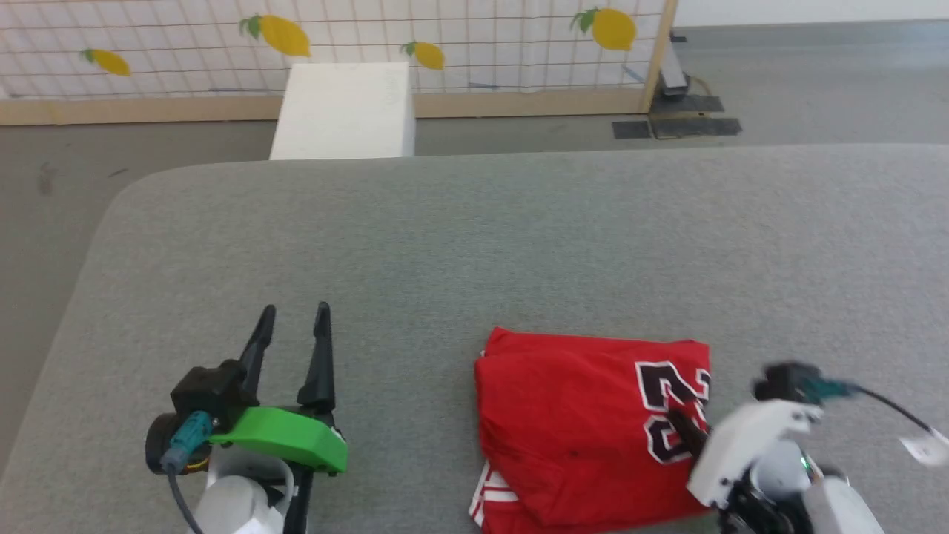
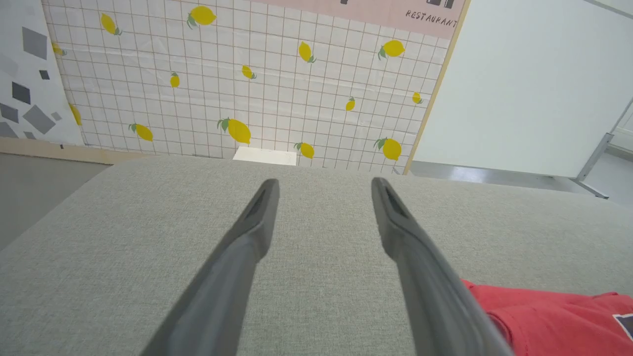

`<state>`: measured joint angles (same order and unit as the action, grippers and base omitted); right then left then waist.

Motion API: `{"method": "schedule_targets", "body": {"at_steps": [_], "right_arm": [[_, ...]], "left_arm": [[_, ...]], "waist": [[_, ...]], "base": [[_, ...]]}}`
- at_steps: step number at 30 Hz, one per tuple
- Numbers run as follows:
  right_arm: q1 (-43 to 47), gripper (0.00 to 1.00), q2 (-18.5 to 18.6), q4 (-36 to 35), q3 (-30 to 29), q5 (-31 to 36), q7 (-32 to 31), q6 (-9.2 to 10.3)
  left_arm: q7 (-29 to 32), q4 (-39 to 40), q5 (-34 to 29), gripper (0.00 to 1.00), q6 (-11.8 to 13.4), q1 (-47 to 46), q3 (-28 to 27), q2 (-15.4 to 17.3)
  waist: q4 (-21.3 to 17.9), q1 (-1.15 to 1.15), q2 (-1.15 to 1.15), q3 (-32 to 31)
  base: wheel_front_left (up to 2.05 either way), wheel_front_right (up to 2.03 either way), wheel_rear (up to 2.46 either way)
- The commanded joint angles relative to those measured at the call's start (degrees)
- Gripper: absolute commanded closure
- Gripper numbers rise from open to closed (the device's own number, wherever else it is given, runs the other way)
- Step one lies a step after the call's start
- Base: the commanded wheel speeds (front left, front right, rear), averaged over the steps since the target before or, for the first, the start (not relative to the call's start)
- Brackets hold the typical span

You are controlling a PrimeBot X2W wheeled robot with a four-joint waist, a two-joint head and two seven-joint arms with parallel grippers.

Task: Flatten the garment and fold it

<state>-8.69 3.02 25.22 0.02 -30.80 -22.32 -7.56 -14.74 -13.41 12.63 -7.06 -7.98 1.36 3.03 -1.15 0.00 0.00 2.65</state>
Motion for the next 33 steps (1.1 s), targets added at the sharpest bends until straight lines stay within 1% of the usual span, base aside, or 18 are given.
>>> {"method": "schedule_targets", "body": {"at_steps": [1,3,5,8,10,13,15,17,21,23,29,33], "right_arm": [[-1.82,1.00,-0.14,-2.07,1.27,3.80,-0.89,0.08],[-3.40,1.00,0.22,-5.32,3.47,10.96,-2.71,0.08],[-5.44,1.00,2.04,-8.35,6.02,17.21,-4.31,0.08],[-9.06,1.00,6.32,-11.34,9.78,23.70,-5.45,0.08],[-11.68,1.00,9.55,-11.83,11.87,26.07,-5.56,0.08],[-15.97,1.00,14.24,-10.98,13.31,28.50,-4.63,0.08],[-19.12,1.00,17.07,-9.58,13.41,30.27,-3.32,0.08],[-21.90,1.00,18.74,-7.82,12.39,31.52,-1.82,0.08],[-26.39,1.00,20.81,-3.57,7.85,34.30,1.47,0.08],[-28.06,1.00,20.98,-1.34,3.80,35.90,3.05,0.08],[-31.65,1.00,20.32,4.16,-12.18,42.85,7.95,0.08],[-33.14,1.00,19.70,5.86,-20.27,47.32,11.67,0.08]], "left_arm": [[-0.26,0.78,-0.36,0.00,-0.22,0.59,-0.51,-0.12],[-0.26,1.76,-0.95,0.00,-0.16,0.86,-1.29,0.12],[-0.26,2.68,-1.53,0.00,-0.18,0.79,-1.61,0.25],[-0.26,4.12,-2.16,0.00,-0.20,-0.22,-1.85,0.26],[-0.26,5.09,-2.39,0.00,-0.22,-1.24,-2.00,0.23],[-0.26,6.16,-3.42,0.00,-0.25,-2.95,-1.39,0.43],[-0.26,6.91,-4.00,0.00,-0.28,-4.30,-0.89,0.96],[-0.26,7.75,-4.32,0.00,-0.30,-5.50,-0.56,1.45],[-0.26,8.99,-5.14,0.00,-0.33,-7.68,-0.01,3.07],[-0.23,9.32,-5.47,0.00,-0.35,-8.70,0.29,4.11],[1.58,11.67,-6.07,0.00,-0.38,-11.36,1.41,7.40],[3.20,13.79,-6.11,0.00,-0.39,-12.37,2.04,9.23]], "waist": [[-2.38,0.00,0.00,1.01],[-4.65,0.00,0.00,1.80],[-6.79,0.00,0.00,2.79],[-10.06,0.00,0.00,4.81],[-12.30,0.00,0.00,6.47],[-15.28,0.00,0.00,9.33],[-17.17,0.00,0.00,11.50],[-18.80,0.00,0.00,13.72],[-20.81,0.00,0.00,18.32],[-21.27,0.00,0.00,20.41],[-20.84,0.00,0.00,25.49],[-19.48,0.00,0.00,27.60]], "base": [[0.00,0.00,0.00],[0.00,0.00,0.00],[0.00,0.00,0.00],[0.00,0.00,0.00],[0.00,0.00,0.00],[0.00,0.00,0.00],[0.00,0.00,0.00],[0.00,0.00,0.00],[0.00,0.00,0.00],[0.00,0.00,0.00],[0.00,0.00,0.00],[0.00,0.00,0.00]]}}
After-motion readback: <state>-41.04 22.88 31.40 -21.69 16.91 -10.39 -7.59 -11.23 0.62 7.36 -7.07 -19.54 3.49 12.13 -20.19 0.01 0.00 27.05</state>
